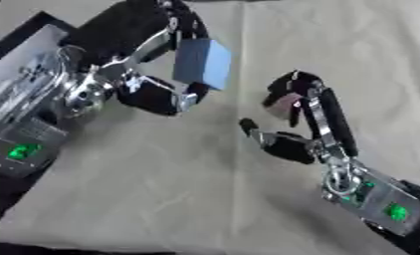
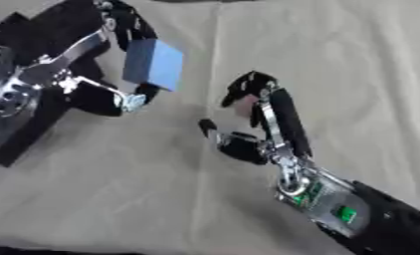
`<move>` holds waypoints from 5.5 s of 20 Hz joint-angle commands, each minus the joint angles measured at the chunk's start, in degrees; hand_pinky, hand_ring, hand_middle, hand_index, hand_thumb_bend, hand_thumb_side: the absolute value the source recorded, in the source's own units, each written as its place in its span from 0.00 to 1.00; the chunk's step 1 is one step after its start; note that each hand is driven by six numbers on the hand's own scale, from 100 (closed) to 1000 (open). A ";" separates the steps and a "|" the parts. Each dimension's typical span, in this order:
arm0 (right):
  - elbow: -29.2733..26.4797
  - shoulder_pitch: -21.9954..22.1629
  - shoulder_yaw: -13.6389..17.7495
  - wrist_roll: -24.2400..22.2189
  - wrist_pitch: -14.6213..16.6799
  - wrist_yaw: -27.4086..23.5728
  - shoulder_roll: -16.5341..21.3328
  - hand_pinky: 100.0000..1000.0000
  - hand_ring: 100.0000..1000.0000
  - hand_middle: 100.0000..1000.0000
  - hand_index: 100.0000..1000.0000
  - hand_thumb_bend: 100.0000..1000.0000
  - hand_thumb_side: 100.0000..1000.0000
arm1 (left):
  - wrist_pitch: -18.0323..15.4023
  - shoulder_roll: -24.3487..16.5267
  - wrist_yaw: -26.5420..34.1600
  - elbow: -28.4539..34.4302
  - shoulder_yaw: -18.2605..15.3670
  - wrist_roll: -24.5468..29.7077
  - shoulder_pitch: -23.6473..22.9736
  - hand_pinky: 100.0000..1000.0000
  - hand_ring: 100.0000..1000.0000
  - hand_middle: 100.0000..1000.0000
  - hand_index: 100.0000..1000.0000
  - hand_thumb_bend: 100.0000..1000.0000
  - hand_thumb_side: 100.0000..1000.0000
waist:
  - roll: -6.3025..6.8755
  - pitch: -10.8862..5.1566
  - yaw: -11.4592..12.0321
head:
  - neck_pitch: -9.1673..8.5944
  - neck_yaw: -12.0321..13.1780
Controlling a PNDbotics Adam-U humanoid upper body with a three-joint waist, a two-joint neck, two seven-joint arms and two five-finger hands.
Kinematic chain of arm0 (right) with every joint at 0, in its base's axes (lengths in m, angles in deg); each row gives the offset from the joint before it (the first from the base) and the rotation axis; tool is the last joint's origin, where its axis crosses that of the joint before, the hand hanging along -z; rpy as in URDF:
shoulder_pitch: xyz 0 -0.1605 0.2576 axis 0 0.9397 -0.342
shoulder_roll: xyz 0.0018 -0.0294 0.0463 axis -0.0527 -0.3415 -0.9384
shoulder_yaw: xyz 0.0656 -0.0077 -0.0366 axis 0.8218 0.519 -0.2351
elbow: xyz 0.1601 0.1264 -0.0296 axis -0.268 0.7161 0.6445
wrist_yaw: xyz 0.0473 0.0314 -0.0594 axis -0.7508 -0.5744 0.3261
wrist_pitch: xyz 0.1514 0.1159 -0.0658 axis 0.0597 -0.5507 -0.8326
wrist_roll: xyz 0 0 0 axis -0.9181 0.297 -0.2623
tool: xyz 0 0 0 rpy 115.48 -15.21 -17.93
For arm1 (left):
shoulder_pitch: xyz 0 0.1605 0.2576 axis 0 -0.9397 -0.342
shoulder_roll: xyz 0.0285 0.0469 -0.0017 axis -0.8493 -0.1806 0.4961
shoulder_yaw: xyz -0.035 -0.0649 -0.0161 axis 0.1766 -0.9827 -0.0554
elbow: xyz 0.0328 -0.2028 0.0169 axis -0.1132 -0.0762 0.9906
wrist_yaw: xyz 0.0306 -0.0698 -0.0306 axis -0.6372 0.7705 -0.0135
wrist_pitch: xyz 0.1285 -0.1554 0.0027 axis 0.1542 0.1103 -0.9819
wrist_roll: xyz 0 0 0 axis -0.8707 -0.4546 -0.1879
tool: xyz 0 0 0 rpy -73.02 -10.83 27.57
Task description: Pick up the objects with one hand, pass them to the other hand, and then place them into the box on the other side of the table.
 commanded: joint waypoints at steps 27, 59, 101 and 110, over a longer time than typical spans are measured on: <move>-0.55 0.38 1.34 1.01 0.98 2.23 2.20 0.13 0.56 0.53 0.41 0.54 0.00 | 5.41 -13.65 6.13 -0.35 -9.83 -6.38 -6.45 0.74 0.49 0.30 0.34 0.00 0.04 | 0.55 -0.88 -0.10 | -0.87 3.66; -0.55 0.40 1.15 1.79 1.62 2.38 1.37 0.13 0.55 0.53 0.41 0.54 0.00 | 3.92 -17.49 -0.41 -13.56 -13.25 -11.75 -11.63 0.71 0.53 0.37 0.41 0.15 0.02 | -0.36 -0.49 -1.27 | -1.63 8.08; -0.55 5.49 7.13 -4.16 -3.44 6.94 5.61 0.17 0.64 0.62 0.52 0.56 0.00 | 4.37 -21.22 17.17 6.55 -19.53 -19.58 -15.57 0.87 0.65 0.58 0.69 0.00 0.15 | -0.90 -2.04 -3.17 | -0.06 0.59; -0.55 4.73 9.71 -8.60 -6.18 5.99 8.08 0.19 0.67 0.65 0.56 0.56 0.00 | 6.24 -23.05 21.62 8.23 -22.18 -20.35 -16.40 0.88 0.63 0.56 0.69 0.00 0.24 | -0.88 -2.50 -3.09 | 0.28 -1.63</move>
